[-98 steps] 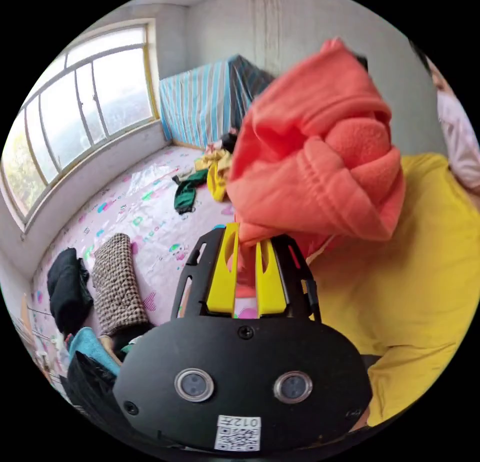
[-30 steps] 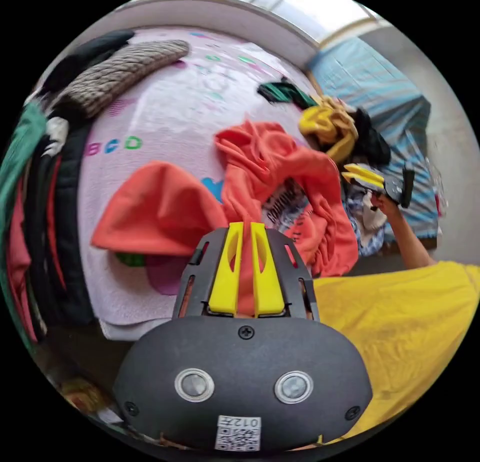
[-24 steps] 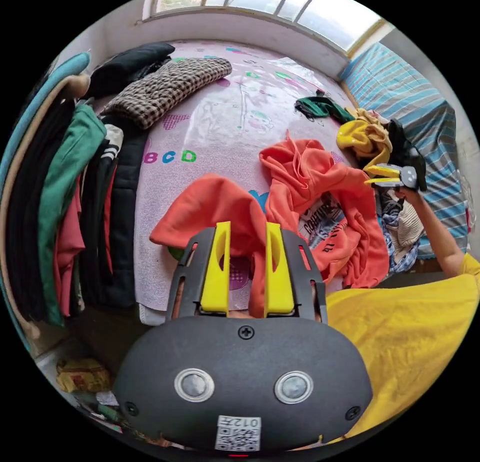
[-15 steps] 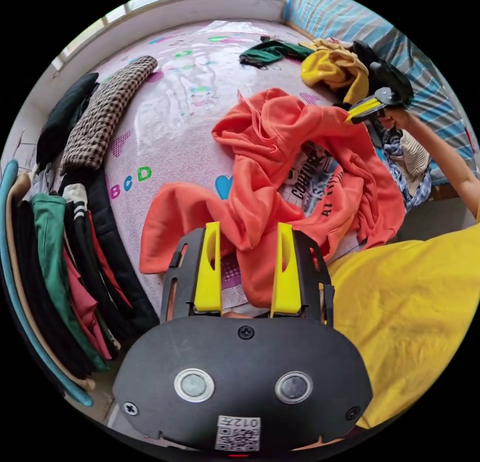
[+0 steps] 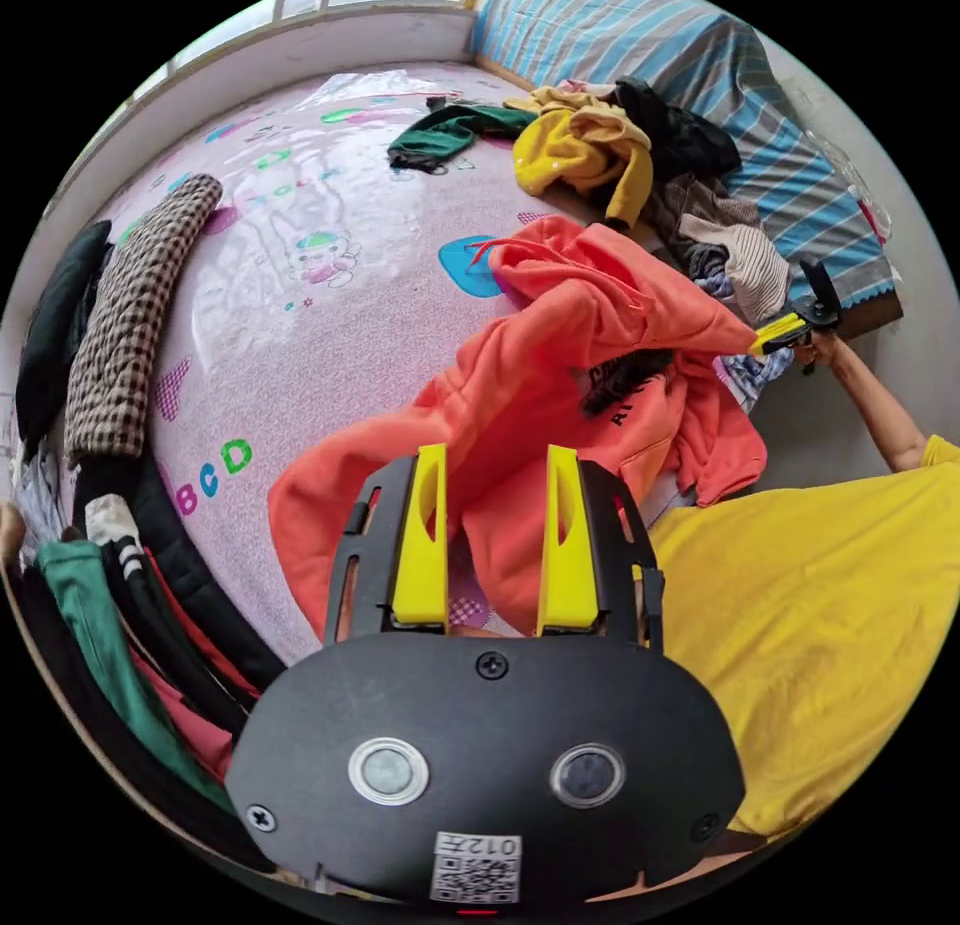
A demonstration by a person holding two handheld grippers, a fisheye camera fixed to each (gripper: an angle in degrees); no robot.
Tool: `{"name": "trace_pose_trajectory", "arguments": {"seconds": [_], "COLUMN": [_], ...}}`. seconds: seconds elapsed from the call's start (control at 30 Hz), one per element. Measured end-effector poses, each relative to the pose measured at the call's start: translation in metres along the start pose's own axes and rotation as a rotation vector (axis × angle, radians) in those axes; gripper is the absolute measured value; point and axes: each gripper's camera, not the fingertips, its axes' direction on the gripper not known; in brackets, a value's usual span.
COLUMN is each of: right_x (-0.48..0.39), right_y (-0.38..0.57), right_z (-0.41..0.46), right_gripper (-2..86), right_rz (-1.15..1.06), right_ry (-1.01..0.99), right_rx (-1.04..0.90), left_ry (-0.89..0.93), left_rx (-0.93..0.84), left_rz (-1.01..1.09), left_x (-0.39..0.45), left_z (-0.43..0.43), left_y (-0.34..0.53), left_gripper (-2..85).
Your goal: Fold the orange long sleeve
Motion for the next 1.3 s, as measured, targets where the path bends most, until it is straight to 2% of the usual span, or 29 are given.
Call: {"name": "trace_pose_trajectory", "arguments": {"seconds": [0.13,0.33,0.5,0.67,0.93,1.13,1.2,1.3], "right_x": [0.02,0.02,0.019,0.012,-0.005,-0.038,-0.052,-0.079], "right_y": [0.058,0.088,0.099,0.113,0.13,0.138,0.141,0.146], "right_z": [0.029,0.033,0.025,0.017,0.013,0.0,-0.012,-0.048], "right_gripper": [1.7,1.6,1.6,1.6,1.8,1.8,1.7,1.7], "right_rz": [0.187,0.228,0.216,0.212,0.247,0.242,0.234,0.211], "right_ry": [-0.056,-0.072,-0.074,-0.086,-0.113,-0.06,-0.037,0.009], "right_rx": [0.072,0.147,0.149,0.157,0.149,0.124,0.151,0.3], "left_ry": [-0.056,-0.195,-0.173,-0.154,-0.112,0.074,0.039,-0.019], "left_rx": [0.016,0.08,-0.141,-0.334,-0.527,-0.675,-0.631,-0.445], "left_rz": [0.078,0.211,0.274,0.447,0.572,0.545,0.509,0.392], "left_x": [-0.002,-0.008,-0.03,-0.031,-0.047,-0.076,-0.089,-0.12], "left_z": [0.001,-0.022,0.03,0.086,0.13,0.138,0.122,0.062], "left_y": [-0.044,-0.135,-0.213,-0.261,-0.292,-0.277,-0.268,-0.252], "left_gripper": [14.3,14.0,12.5,10.8,7.1,2.5,1.6,0.8]}}
